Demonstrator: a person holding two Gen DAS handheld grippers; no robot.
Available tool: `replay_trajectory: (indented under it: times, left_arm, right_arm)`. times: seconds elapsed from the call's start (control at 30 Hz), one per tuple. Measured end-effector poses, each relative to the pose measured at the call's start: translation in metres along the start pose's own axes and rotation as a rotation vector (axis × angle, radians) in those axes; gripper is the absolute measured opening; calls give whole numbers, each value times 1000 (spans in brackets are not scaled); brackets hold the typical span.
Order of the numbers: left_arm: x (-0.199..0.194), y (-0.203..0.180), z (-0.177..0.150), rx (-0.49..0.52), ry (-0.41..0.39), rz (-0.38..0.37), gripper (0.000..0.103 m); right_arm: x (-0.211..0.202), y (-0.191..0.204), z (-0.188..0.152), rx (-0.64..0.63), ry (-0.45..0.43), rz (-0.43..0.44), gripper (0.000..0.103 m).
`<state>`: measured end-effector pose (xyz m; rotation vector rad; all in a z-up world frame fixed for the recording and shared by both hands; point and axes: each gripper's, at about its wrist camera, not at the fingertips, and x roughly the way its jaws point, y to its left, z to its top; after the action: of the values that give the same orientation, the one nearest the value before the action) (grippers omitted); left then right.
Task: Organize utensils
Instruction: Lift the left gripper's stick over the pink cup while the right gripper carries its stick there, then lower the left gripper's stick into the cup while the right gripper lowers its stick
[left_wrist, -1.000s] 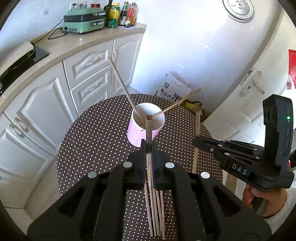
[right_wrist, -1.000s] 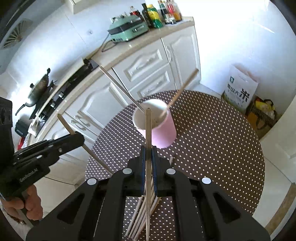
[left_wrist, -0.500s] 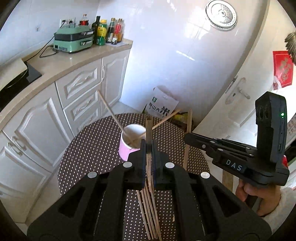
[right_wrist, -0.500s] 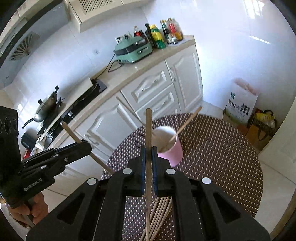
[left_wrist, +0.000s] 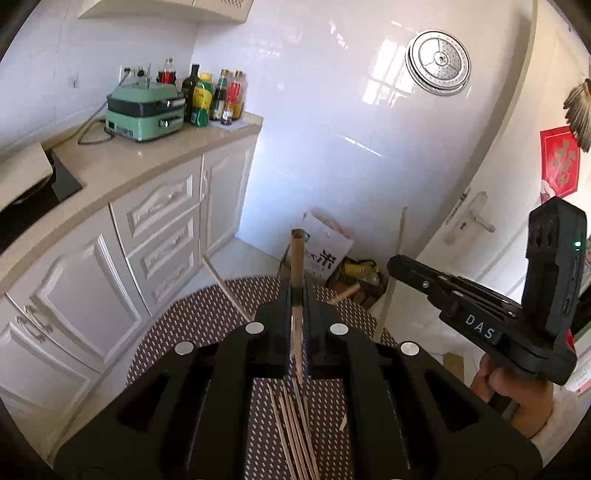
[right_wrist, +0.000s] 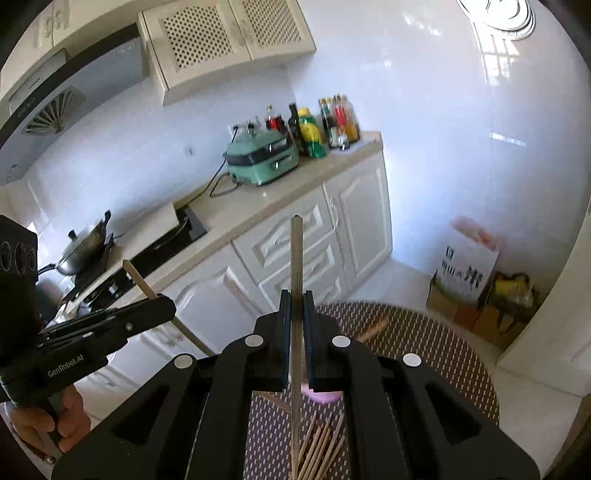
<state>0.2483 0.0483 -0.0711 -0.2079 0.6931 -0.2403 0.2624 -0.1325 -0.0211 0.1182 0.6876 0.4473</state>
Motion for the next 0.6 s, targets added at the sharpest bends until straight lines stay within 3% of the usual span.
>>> replay_trajectory:
  times: [0.3,0.6]
  left_arm:
    - [24,5,25,32,-39,49,5]
    - [59,21,17,34,-9,87,5]
  right_arm:
    - [26,9,26,-67,-126,-43,5]
    - [65,11,22,-145,-113,-73,5]
